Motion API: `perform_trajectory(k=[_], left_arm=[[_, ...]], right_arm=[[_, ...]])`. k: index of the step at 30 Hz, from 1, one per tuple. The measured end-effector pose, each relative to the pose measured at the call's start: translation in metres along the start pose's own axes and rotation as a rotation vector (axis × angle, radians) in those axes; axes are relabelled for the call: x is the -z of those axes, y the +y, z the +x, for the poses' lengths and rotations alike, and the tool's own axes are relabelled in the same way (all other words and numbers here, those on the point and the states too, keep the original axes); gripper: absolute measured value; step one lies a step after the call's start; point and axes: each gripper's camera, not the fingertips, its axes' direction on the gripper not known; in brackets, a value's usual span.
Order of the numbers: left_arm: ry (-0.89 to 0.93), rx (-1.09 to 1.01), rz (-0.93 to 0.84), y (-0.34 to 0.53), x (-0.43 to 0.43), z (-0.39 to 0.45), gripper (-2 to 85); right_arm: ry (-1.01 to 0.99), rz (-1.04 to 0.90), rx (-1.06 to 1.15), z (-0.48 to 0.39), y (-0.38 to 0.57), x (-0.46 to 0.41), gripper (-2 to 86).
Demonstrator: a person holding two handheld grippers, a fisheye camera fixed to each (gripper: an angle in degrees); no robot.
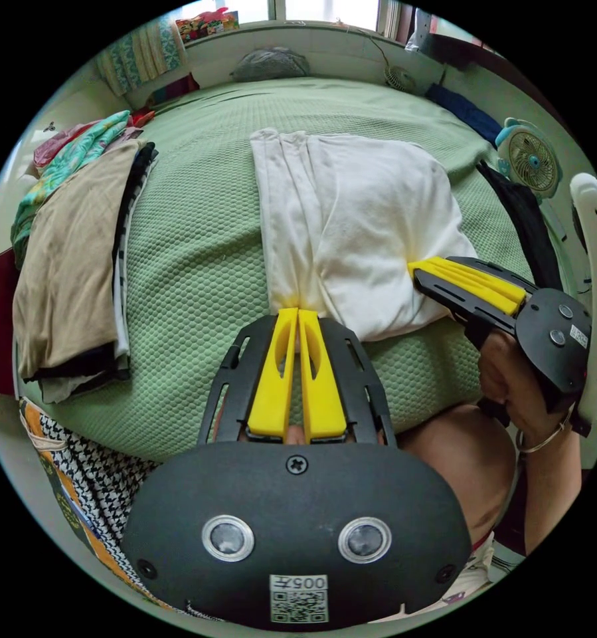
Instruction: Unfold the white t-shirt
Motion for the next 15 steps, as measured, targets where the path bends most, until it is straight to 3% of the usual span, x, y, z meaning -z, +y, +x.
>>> perform_trajectory(k=[15], left_arm=[[0.009,-0.004,0.005,0.003,-0.007,-0.004,-0.6]], right_arm=[[0.002,0.022,0.008,-0.015,0.016,-0.006,-0.6]])
